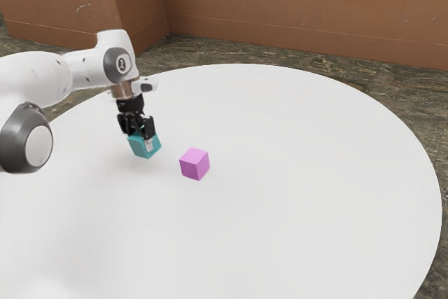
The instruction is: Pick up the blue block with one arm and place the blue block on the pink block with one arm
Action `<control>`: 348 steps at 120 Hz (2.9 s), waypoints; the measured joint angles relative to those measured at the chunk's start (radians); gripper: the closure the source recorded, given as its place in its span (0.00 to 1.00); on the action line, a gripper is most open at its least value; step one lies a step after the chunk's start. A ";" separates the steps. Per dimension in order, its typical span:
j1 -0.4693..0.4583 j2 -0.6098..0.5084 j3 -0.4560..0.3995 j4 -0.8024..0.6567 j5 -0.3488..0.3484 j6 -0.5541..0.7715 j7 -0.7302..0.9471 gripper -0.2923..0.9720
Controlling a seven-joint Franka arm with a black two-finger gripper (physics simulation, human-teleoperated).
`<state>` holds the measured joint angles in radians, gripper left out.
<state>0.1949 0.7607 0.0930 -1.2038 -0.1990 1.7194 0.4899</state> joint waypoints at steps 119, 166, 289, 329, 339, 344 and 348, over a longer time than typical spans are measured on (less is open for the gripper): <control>-0.060 0.209 -0.246 0.423 0.238 -0.219 -0.457 0.50; -0.061 0.242 -0.275 0.442 0.283 -0.167 -0.486 0.51; -0.063 0.218 -0.298 0.401 0.310 -0.174 -0.478 0.51; -0.061 0.232 -0.300 0.400 0.310 -0.171 -0.479 0.51; -0.061 0.231 -0.300 0.400 0.310 -0.170 -0.479 0.51; -0.062 0.229 -0.300 0.392 0.309 -0.170 -0.479 0.51; -0.062 0.227 -0.300 0.386 0.309 -0.170 -0.479 0.51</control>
<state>0.1326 0.9882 -0.2066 -0.8181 0.1102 1.5498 0.0108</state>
